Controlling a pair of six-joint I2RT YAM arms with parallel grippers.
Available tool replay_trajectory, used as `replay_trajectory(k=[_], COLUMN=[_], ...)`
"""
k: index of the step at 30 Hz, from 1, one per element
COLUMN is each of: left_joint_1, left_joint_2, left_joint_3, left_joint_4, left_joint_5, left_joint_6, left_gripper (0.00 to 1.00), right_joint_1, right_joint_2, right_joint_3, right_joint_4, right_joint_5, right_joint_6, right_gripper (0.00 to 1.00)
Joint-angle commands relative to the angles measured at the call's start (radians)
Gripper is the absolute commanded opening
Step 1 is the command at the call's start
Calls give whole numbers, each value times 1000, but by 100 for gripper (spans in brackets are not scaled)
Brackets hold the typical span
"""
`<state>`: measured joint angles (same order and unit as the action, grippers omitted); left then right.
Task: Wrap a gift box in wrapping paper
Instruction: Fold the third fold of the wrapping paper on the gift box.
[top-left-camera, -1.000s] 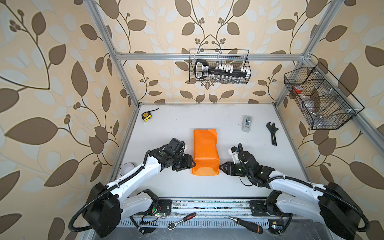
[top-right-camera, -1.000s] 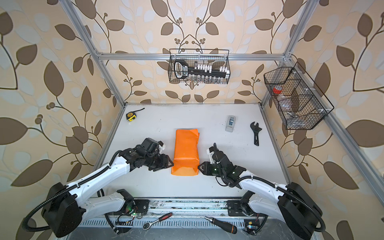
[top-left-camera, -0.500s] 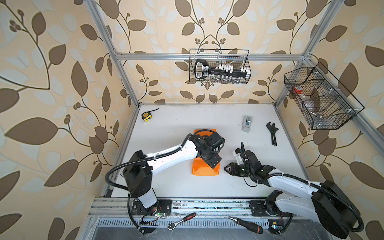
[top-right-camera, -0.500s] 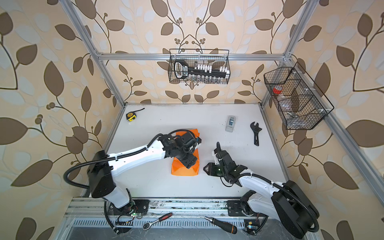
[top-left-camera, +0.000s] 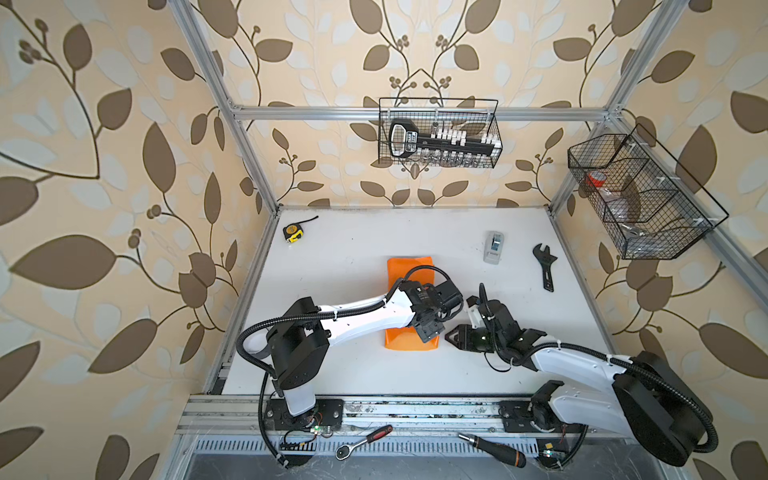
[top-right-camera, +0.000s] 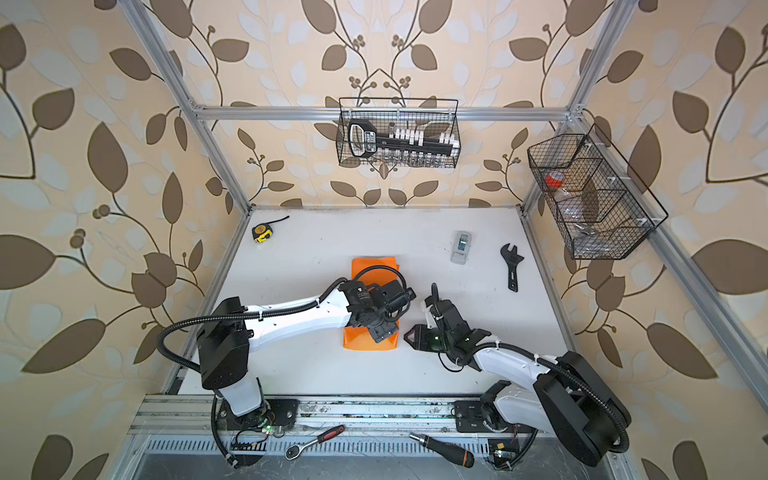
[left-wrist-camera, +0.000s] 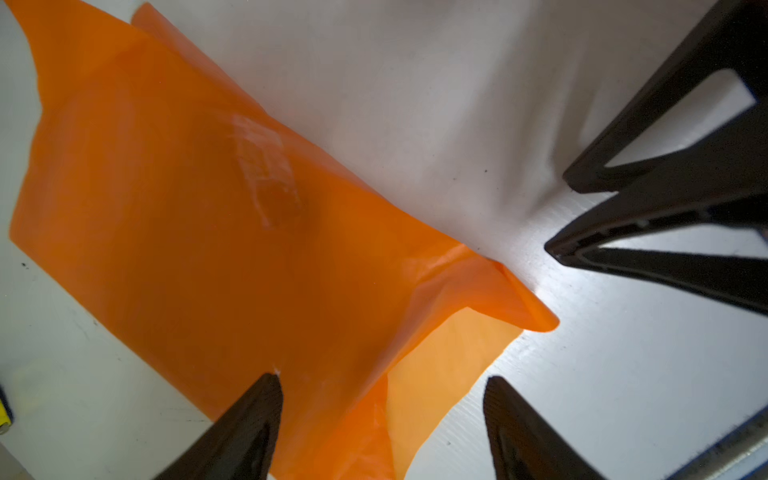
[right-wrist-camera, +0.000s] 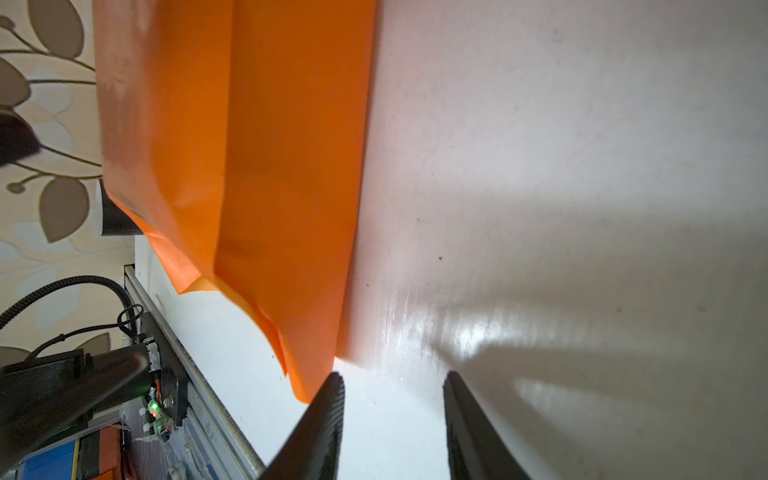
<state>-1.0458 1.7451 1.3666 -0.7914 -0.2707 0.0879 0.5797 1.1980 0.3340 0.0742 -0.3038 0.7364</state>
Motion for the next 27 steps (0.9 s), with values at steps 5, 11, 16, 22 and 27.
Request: replay_trajectory(k=[5, 11, 16, 22, 27], left_joint_1=[25, 49, 52, 52, 52], left_joint_2=[31, 49, 52, 52, 40], left_joint_3=[49, 28, -9, -70, -124], left_joint_4=[-4, 38, 59, 76, 105], left_joint_5=[37, 56, 66, 74, 67], left_joint_6=[56, 32, 12, -23, -54], left_gripper=[80, 76, 73, 68, 63], right_joint_1=[-3, -3, -4, -4, -4], right_joint_2=[-4, -8, 6, 67, 150], right_joint_3=[-21, -20, -12, 2, 37], right_joint_4=[20, 19, 38, 108, 177], right_joint_5=[-17, -9, 0, 5, -11], right_joint_6=[14, 17, 26, 50, 75], right_gripper=[41, 38, 34, 28, 22])
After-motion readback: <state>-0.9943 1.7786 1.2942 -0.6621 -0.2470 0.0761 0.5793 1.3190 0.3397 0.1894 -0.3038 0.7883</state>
